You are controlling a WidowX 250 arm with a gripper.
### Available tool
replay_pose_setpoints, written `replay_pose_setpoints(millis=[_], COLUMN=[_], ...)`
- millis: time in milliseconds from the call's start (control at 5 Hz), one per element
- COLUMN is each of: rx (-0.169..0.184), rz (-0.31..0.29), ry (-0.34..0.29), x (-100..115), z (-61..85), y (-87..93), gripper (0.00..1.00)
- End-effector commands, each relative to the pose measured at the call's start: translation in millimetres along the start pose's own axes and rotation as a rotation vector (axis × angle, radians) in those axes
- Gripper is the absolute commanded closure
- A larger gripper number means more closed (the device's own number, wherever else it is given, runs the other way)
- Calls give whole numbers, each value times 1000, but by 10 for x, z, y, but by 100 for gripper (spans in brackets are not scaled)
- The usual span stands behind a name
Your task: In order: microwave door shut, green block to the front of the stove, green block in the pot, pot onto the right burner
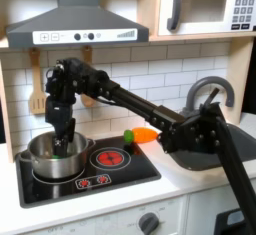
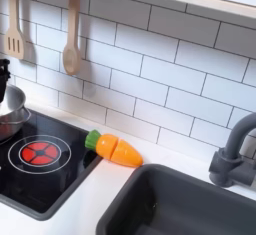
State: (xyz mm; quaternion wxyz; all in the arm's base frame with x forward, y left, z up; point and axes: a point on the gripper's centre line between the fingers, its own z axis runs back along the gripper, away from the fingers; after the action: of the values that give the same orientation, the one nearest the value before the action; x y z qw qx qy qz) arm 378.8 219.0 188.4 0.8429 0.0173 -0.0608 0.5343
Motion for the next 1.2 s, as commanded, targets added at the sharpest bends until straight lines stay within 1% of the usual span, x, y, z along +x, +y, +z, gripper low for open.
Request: replay_pose_setpoints(millis=[0, 200, 400, 600, 800, 1000], rx=[1, 15, 20, 30, 31, 58], rz=[16, 21, 27, 23, 12, -13], ry=[-34, -28, -29, -23, -21, 17], x=[89, 114, 129, 114, 66, -44], z=[57, -14, -35, -78, -86, -260], y=[-29, -32, -20, -13, -13, -17], gripper=[0, 0, 0, 0, 0, 0])
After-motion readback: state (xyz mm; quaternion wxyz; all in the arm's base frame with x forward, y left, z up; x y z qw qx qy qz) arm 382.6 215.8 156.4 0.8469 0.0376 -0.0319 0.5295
